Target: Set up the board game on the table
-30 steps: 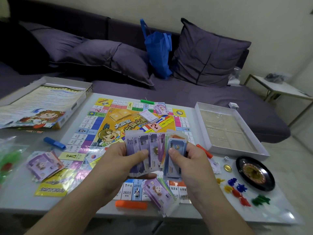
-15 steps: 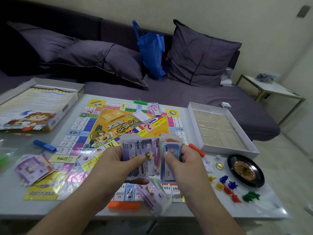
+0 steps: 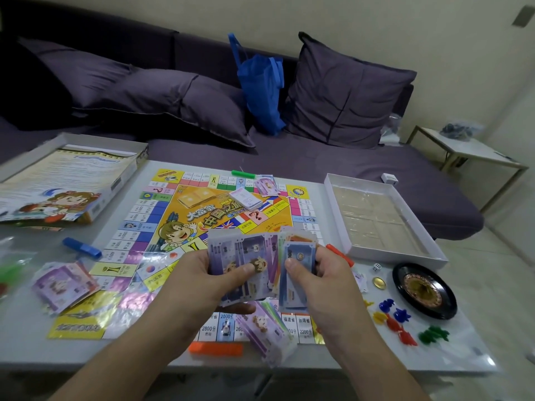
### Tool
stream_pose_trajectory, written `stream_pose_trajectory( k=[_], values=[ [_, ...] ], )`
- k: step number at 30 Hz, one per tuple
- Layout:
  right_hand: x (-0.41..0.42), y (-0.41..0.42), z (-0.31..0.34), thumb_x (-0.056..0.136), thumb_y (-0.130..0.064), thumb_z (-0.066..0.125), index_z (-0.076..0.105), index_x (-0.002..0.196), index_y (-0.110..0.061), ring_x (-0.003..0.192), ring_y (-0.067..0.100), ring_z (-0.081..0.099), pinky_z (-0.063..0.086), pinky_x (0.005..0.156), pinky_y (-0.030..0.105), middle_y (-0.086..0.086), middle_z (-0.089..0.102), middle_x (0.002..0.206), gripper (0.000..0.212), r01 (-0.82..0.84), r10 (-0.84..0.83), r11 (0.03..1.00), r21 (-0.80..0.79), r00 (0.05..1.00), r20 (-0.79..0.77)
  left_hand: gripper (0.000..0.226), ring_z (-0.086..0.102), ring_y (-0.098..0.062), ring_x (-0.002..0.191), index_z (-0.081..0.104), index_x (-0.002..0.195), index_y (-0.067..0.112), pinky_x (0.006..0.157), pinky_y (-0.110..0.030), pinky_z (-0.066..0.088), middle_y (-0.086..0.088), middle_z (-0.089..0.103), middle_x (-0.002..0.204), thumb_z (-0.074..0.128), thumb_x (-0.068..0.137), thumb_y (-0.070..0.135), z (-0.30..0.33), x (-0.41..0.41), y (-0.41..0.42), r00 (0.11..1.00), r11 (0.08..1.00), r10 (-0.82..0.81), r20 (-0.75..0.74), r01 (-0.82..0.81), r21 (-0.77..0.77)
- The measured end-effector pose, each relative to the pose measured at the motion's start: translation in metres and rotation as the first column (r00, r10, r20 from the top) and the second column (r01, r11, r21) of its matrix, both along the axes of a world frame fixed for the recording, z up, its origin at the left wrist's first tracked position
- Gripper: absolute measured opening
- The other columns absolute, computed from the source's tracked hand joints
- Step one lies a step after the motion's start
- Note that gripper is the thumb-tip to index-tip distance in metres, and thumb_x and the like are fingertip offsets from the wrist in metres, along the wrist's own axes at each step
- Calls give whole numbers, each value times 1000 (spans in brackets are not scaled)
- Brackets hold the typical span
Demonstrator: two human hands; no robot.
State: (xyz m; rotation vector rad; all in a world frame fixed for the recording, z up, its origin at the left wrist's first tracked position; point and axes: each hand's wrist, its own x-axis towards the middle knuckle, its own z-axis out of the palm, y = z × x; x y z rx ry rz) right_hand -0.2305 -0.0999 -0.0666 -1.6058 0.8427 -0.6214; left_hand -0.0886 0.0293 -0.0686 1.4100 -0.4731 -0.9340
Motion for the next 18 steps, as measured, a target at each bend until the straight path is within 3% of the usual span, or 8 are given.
stream_pose_trajectory(
  k=[3, 8, 14, 18],
  values=[
    [0, 1, -1, 103, -22, 64, 72, 108, -26, 88, 12, 78, 66, 70, 34, -3, 79, 95, 10, -6, 6, 1000, 4, 1000, -8, 29, 79, -36, 87, 74, 109, 4, 70, -48, 67, -18, 80, 96, 77, 82, 13, -1, 0, 1, 1000, 1000, 1, -25, -1, 1],
    [0, 2, -1, 103, -23, 64, 73, 105, -25, 86, 7, 76, 64, 70, 30, -7, 77, 91, 9, -12, 11, 1000, -20, 999, -42, 33, 78, -41, 91, 70, 112, -3, 71, -48, 66, -24, 78, 100, 75, 81, 6, -2, 1, 4, 992, 999, -33, -125, 33, -1],
    [0, 3, -4, 104, -25, 64, 72, 104, -28, 88, 3, 74, 63, 69, 26, -9, 76, 94, 8, -17, 8, 996, -85, 994, -112, 27, 78, -39, 94, 69, 115, -2, 75, -49, 66, -23, 78, 102, 73, 89, 4, -6, -3, 5, 989, 998, -49, -138, 55, 43],
    [-2, 3, -3, 103, -24, 64, 71, 99, -26, 86, 11, 74, 63, 73, 34, -5, 76, 89, 8, -10, -11, 992, -125, 986, -168, 18, 78, -37, 93, 70, 110, -2, 73, -46, 66, -22, 79, 101, 69, 92, 2, -2, -2, 12, 984, 996, -46, -173, 59, 71]
  ],
)
